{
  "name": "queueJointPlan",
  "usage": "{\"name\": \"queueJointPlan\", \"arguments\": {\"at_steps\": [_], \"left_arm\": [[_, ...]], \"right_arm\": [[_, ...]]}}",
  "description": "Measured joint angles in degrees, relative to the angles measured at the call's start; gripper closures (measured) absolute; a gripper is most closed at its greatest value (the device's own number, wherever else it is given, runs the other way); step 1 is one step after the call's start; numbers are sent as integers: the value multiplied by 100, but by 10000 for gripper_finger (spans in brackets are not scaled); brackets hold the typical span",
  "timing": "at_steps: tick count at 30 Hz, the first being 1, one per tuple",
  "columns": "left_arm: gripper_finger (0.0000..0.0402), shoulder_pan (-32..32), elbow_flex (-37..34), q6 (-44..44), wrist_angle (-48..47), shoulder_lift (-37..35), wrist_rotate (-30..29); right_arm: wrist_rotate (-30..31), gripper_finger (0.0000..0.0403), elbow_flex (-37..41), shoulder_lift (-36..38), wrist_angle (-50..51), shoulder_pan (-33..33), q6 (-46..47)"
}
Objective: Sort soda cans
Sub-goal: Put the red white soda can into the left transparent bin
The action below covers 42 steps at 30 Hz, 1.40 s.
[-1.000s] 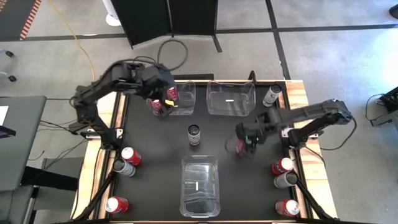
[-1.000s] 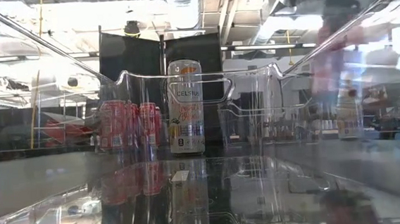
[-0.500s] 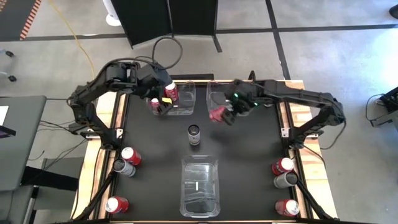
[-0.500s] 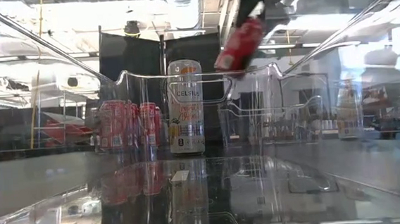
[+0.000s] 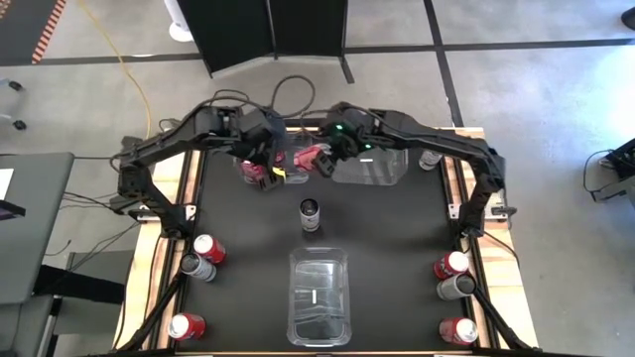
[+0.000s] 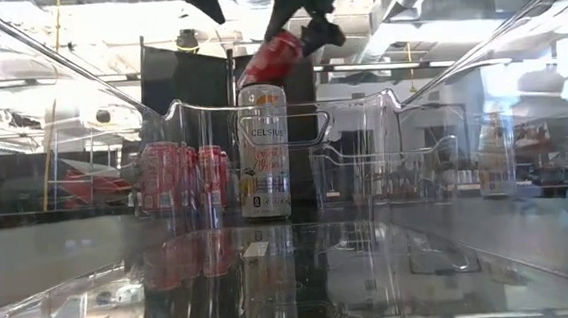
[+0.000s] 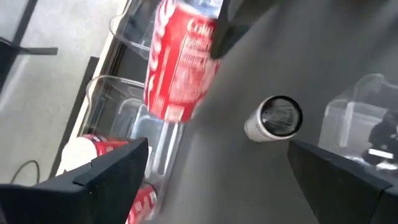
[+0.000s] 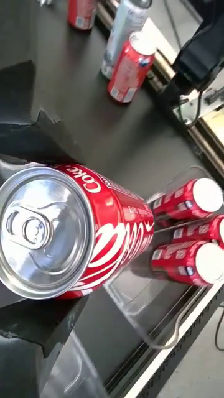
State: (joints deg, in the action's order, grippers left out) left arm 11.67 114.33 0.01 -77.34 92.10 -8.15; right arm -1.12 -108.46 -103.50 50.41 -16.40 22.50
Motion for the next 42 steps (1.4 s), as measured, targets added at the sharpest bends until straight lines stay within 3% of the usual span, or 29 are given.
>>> {"name": "queueJointPlan", "arguments": {"at_steps": [10, 16, 22, 31, 38, 42], "left_arm": [[20, 71, -488, 428, 948, 6, -30], [20, 80, -787, 407, 1119, 13, -489], [20, 85, -1152, 190, 1679, 10, -646], [20, 85, -1159, 169, 1978, 15, -802], [20, 74, -1157, -169, 1965, 17, -796], [27, -32, -1099, -368, 1355, 10, -797]], "right_arm": [[-505, 106, -823, -644, -14, -68, 470], [-520, 106, -871, -619, -39, -68, 621], [-523, 106, -871, -529, 80, -53, 595], [-712, 106, -871, -479, 120, -176, 610], [-958, 106, -871, -479, 115, -247, 531], [-955, 106, -871, -479, 379, -312, -170]]}}
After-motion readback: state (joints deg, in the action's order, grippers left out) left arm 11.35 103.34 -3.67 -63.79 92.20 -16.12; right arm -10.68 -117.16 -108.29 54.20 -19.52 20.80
